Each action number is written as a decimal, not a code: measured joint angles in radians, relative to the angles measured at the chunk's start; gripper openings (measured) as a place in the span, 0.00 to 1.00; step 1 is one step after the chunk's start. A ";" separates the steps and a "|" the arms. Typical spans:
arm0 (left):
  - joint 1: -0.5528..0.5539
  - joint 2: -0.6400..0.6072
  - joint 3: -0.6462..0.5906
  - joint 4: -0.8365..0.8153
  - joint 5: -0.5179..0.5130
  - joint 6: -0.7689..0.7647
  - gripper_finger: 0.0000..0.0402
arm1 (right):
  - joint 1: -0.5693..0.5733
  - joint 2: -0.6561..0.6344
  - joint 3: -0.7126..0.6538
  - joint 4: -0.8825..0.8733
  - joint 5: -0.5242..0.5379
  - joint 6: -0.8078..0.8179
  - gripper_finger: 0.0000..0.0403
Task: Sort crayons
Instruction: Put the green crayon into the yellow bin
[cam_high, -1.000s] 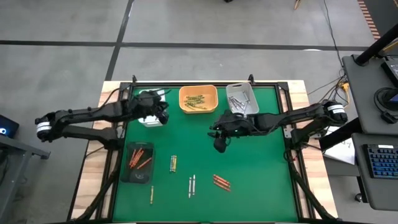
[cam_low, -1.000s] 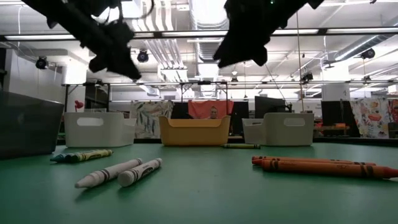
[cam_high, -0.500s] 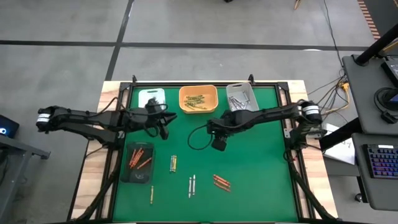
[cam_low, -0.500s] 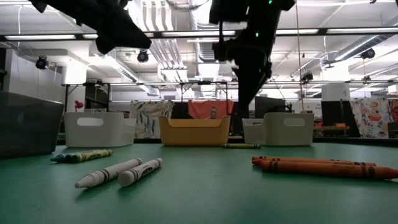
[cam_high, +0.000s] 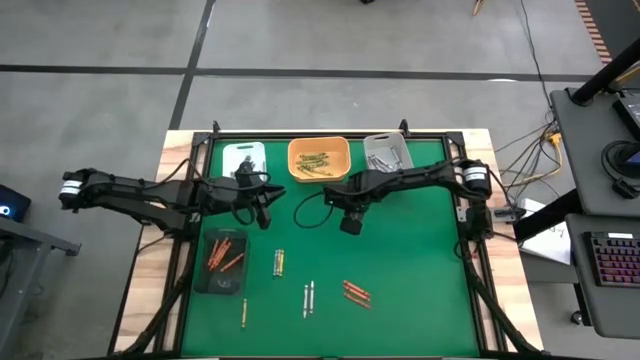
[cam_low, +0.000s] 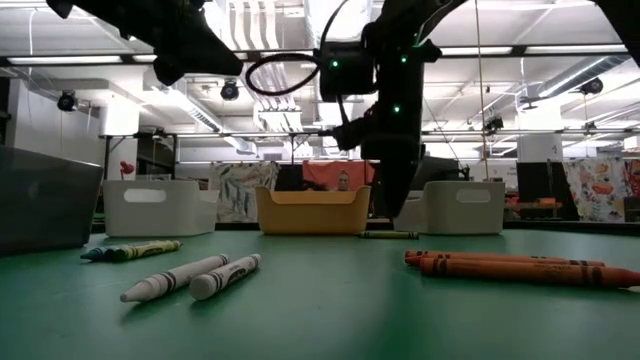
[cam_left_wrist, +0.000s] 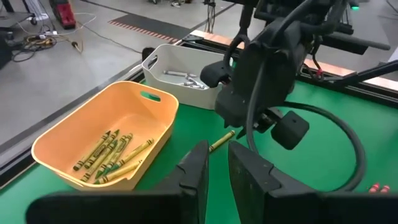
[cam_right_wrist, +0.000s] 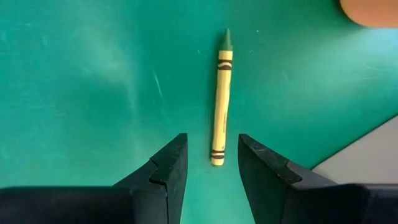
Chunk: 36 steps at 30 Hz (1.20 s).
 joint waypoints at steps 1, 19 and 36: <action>0.000 0.003 0.000 0.000 0.000 0.002 0.11 | -0.003 0.001 -0.001 0.000 0.000 -0.006 0.32; 0.000 0.010 0.000 0.007 -0.034 0.005 0.11 | -0.007 0.085 -0.015 0.113 0.008 -0.035 0.32; 0.000 0.009 0.000 0.017 -0.034 0.005 0.11 | -0.003 0.087 -0.017 0.127 -0.024 -0.093 0.04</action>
